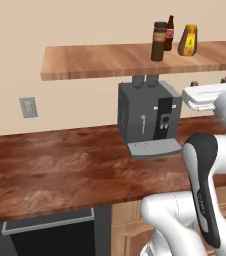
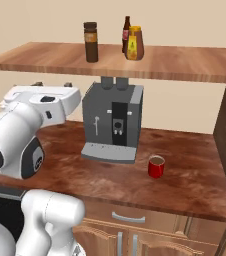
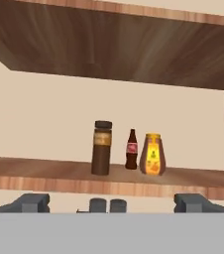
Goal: Pick the cinnamon and honey bottle from the shelves and place them next to the mug.
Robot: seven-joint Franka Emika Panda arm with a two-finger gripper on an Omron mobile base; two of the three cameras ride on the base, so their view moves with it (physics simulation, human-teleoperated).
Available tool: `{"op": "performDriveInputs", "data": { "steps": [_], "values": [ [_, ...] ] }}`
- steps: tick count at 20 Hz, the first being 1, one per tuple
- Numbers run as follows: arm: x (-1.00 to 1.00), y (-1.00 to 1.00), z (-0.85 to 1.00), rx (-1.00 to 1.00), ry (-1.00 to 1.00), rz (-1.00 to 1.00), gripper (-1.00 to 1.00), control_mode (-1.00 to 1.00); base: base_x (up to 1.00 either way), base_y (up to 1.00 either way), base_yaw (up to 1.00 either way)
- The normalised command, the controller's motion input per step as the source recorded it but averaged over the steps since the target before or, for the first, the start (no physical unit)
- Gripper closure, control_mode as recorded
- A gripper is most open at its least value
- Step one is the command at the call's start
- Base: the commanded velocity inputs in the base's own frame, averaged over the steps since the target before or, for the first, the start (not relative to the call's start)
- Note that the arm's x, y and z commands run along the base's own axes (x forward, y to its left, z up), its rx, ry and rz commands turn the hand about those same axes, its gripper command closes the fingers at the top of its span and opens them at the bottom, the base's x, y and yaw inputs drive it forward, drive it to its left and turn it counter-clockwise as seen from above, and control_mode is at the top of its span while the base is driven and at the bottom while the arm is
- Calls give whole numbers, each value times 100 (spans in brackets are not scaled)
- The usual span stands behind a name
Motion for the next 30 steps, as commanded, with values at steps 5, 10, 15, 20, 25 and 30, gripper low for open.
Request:
{"op": "performDriveInputs", "data": {
  "steps": [5, 10, 15, 20, 25, 30],
  "values": [
    [-1, -7, 34, 0, -11, -5, -100, -100, 0, 0, 0],
    [23, -18, 5, 0, 0, 0, -100, -100, 0, 0, 0],
    [64, -38, 6, 0, 0, 0, -100, -100, 0, 0, 0],
    [60, -34, 14, 0, 0, 3, -100, -100, 0, 0, 0],
    [40, -30, 21, 0, -3, 1, -100, -100, 0, 0, 0],
    [27, -25, 18, 0, -4, 0, -100, -100, 0, 0, 0]
  ]
}}
